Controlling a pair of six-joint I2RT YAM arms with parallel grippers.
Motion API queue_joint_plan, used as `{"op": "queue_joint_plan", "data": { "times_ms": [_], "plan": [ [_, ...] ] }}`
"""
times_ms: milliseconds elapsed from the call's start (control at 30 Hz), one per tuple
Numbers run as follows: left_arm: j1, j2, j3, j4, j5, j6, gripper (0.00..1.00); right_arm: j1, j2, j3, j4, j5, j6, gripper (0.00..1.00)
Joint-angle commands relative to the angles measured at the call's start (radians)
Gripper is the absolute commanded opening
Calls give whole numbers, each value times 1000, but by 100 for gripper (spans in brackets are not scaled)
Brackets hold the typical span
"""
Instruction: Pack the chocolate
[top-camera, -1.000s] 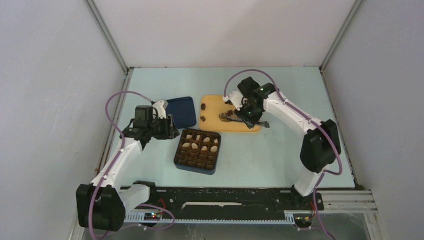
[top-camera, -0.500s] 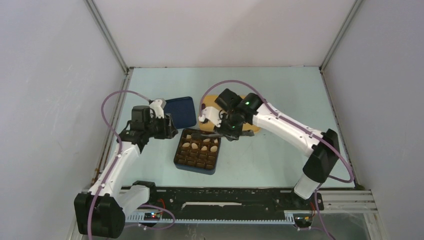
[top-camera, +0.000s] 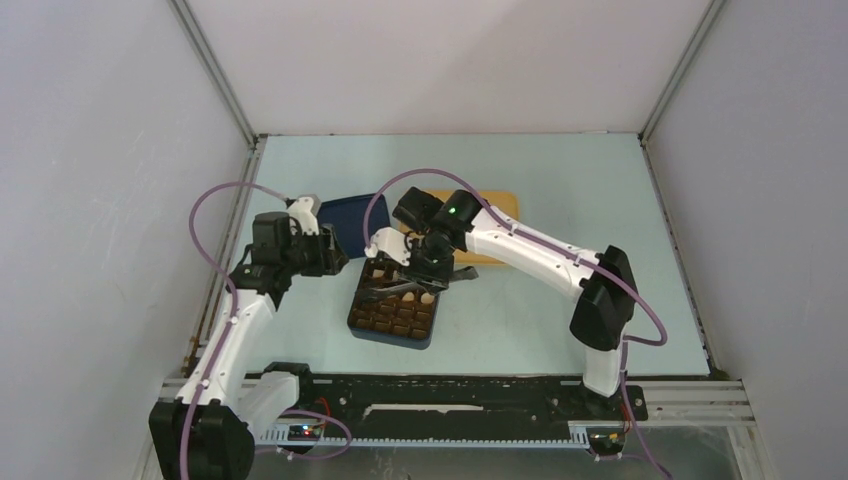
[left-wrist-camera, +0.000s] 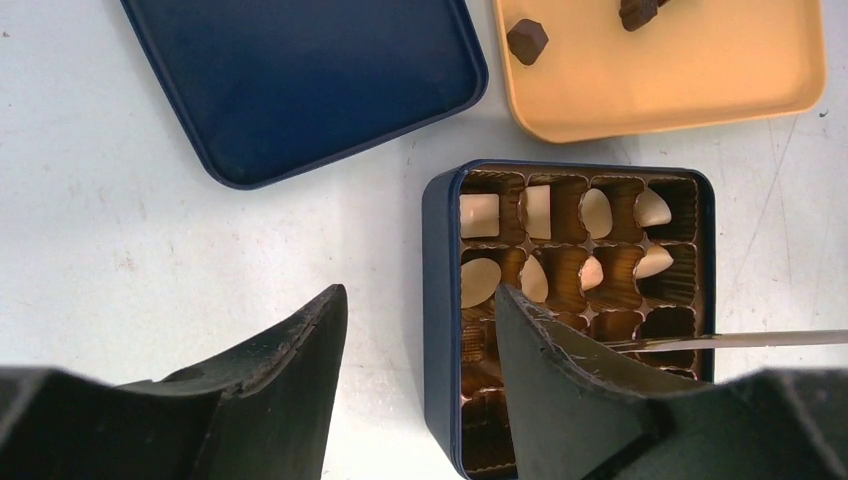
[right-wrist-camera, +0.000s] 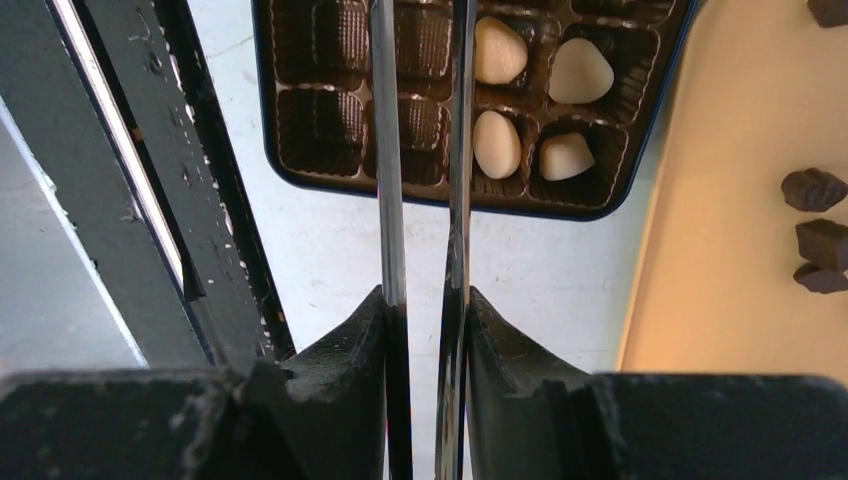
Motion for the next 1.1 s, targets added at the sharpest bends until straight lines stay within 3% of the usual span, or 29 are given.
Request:
{"op": "queue_joint_plan", "data": {
  "times_ms": [0,233,633,1067],
  "plan": [
    [13,-27,-24,16,11,13,61,11,32,70,-22,-43,14,27],
    [17,-32,-28,20,19,11,61,21,61,78,-6,14,32,38],
    [17,-30,-34,28,26,11,61,13,14,92,-8,61,33,39],
    [19,-29,-32,34,26,7,61,-213,-50,24,99,167,51,40]
  ]
}}
